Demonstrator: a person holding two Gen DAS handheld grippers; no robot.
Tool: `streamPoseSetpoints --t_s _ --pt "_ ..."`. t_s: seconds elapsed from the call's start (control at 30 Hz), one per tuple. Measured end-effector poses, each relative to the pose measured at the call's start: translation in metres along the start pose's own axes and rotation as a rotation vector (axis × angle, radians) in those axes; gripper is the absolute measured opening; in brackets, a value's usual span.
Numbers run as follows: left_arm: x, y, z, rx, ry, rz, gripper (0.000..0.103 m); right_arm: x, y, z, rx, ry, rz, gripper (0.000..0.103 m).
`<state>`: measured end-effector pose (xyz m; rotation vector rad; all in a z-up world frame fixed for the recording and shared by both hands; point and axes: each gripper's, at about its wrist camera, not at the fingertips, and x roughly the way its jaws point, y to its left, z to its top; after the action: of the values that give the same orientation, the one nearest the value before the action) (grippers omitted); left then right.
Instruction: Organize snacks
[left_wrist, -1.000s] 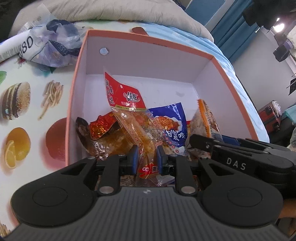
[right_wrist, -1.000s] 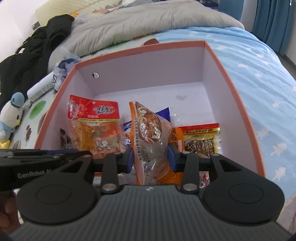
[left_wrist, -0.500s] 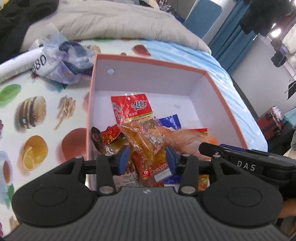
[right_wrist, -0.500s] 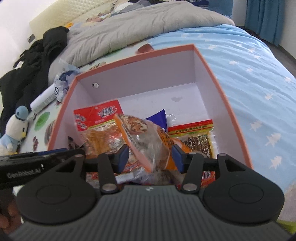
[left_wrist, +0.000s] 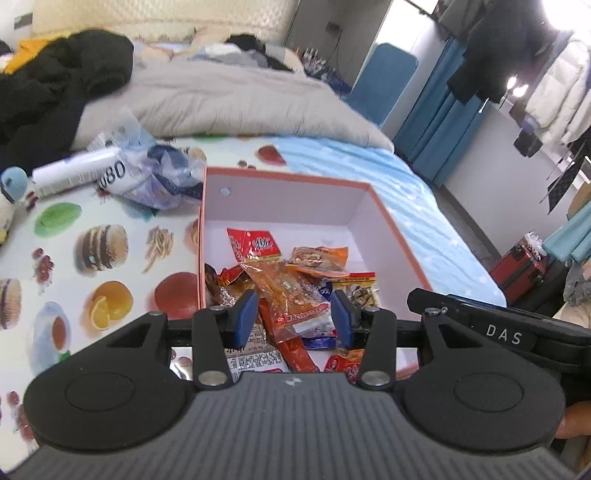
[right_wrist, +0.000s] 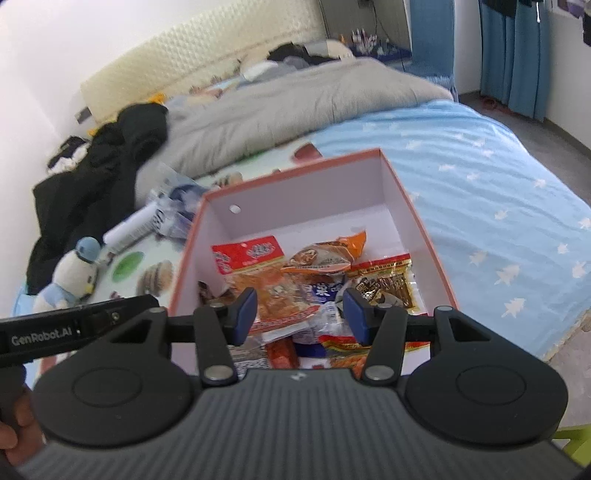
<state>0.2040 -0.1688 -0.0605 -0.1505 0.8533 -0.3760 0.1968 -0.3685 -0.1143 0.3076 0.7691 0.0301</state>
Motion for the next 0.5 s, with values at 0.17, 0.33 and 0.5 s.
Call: streamPoseSetpoints --t_s 0.17,0.33,0.5 --pt "-0.045 -0.007 -0.015 0.009 -0.051 -0.009 0.050 -0.038 0.011 -0.012 -0.007 -0.056 0.022 0.054" --pt "-0.084 -0.011 -0.034 0.016 -0.088 -0.020 0.050 -0.070 0.019 -0.030 -0.010 -0.091 0.032 0.054" --pt "-0.117 -0.017 -0.051 0.032 -0.125 -0.026 0.050 -0.100 0.023 -0.047 -0.015 -0.129 0.033 0.054"
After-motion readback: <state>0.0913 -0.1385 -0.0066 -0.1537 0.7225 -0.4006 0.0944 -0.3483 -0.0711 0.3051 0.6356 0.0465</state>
